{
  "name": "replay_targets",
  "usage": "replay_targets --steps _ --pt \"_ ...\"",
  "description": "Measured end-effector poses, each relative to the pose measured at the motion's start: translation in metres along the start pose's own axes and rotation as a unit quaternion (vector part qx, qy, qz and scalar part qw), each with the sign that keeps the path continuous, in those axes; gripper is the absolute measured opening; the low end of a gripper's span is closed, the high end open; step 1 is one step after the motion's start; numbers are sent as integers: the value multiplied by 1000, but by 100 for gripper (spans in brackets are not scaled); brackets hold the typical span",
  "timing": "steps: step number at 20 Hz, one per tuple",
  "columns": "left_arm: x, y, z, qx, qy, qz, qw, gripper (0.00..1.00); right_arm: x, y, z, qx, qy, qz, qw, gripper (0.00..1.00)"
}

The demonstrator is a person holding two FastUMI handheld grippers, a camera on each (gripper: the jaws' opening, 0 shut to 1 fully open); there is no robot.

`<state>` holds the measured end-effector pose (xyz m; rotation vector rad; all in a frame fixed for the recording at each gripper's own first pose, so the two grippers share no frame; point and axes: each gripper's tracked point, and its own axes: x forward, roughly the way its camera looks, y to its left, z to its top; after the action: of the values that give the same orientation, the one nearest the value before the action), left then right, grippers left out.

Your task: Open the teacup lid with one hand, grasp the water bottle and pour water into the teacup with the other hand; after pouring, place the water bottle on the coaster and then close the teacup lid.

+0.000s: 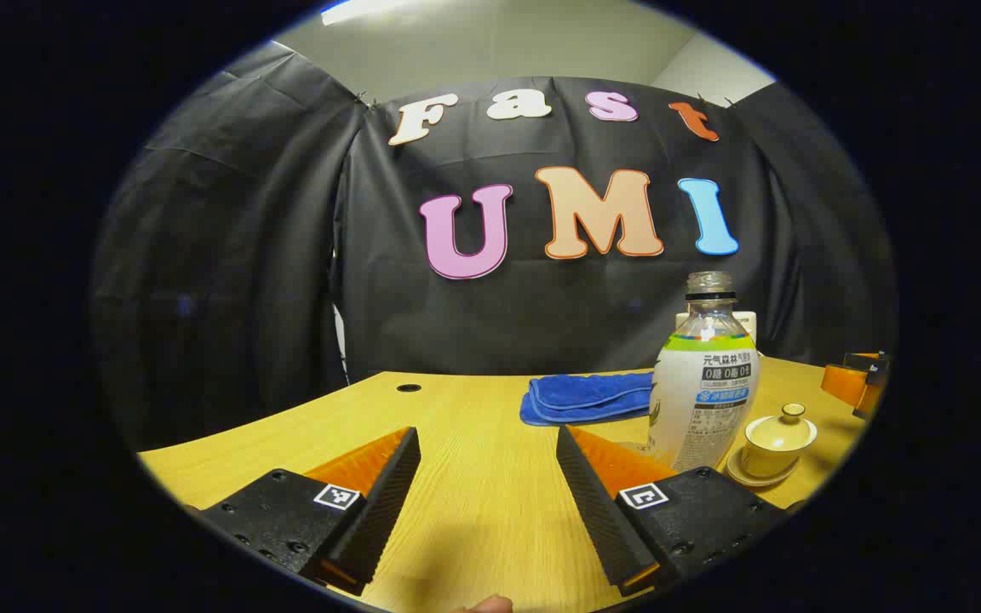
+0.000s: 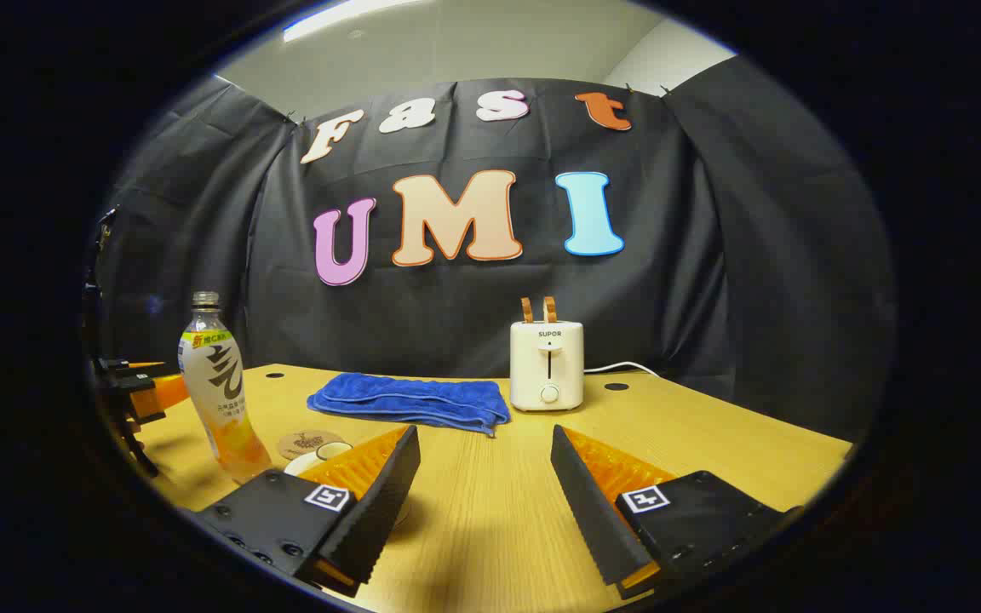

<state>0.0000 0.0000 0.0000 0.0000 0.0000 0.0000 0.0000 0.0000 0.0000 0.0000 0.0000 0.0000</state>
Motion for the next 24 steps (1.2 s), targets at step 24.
replay_targets --steps 24 --pt "3 -2 -2 0 -1 0 1000 94 7 0 0 -1 0 -2 1000 96"
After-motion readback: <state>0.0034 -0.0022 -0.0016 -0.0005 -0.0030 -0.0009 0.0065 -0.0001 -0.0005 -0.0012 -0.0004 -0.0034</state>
